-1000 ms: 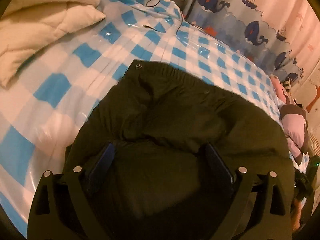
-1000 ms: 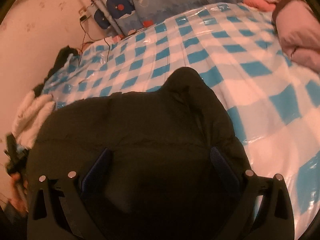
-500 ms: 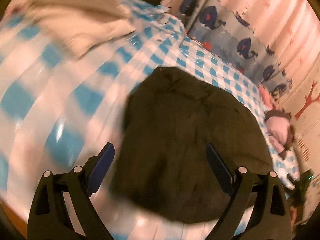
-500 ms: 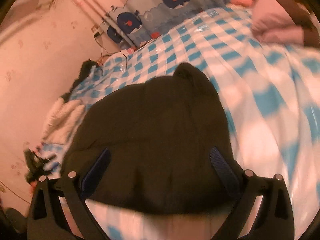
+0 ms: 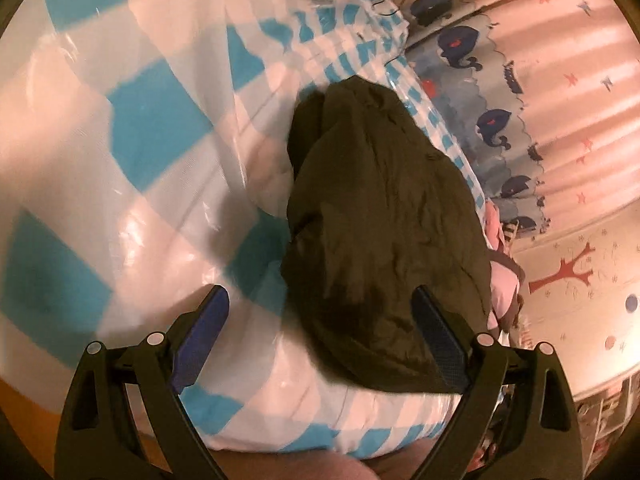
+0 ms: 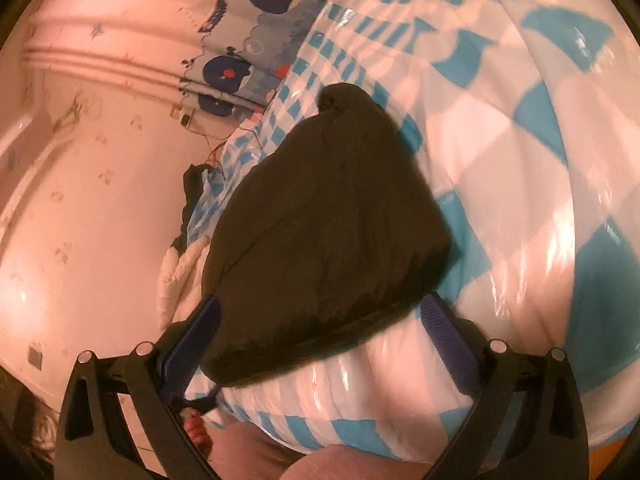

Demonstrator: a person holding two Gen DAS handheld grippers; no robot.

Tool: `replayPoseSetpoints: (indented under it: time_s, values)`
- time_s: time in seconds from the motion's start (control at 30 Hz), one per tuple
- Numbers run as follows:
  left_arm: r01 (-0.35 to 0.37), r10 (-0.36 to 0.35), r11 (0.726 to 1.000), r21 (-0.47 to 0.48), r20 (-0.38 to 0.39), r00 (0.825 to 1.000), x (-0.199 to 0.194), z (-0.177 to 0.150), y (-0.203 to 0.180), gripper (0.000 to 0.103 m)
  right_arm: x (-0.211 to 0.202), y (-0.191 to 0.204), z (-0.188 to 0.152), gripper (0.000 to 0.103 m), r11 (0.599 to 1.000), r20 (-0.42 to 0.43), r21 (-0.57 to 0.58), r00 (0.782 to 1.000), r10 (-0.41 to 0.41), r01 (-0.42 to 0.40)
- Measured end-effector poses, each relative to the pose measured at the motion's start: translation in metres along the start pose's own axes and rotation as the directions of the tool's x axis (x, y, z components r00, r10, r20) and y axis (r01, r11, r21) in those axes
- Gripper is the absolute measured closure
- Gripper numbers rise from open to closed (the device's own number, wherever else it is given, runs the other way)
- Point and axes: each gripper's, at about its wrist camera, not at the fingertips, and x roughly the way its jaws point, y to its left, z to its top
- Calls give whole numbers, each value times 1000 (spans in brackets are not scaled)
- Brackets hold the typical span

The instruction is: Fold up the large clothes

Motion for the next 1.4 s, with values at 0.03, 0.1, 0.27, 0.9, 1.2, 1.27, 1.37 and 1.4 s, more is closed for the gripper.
replayPoseSetpoints:
  time_s: [0.03, 0.1, 0.27, 0.9, 1.2, 1.27, 1.37, 1.4]
  values:
    - [-16, 16, 1000, -9, 10, 1000, 8, 1, -2, 13, 0, -2, 1, 7, 1000, 3, 8, 1000, 6, -6]
    - [-20, 20, 1000, -21, 31, 999, 17, 4, -8, 11, 1, -2, 5, 7, 999, 11, 24, 999, 35, -35]
    - [-1, -2, 999, 48, 65, 998, 16, 1, -43, 11, 17, 5, 16, 7, 999, -10, -5, 999, -37, 36]
    - [-76, 76, 997, -10, -16, 997, 11, 21, -44, 87, 13, 41, 23, 73, 997, 63, -61, 996, 60, -57]
    - [100, -99, 995, 6, -71, 993, -69, 3, -53, 90, -46, 78, -5, 75, 979, 34, -137, 987, 159, -153]
    - [99, -99, 995, -5, -74, 992, -85, -6, -42, 90, -62, 74, -19, 75, 981, 27, -135, 989, 146, -141]
    - [52, -52, 999, -9, -104, 993, -89, -22, -12, 82, -76, 46, -37, 59, 993, 6, -112, 1000, 21, -20]
    - [40, -43, 999, -28, -120, 992, -84, -28, 3, 70, -79, 39, -38, 47, 993, 23, -108, 999, -34, 36]
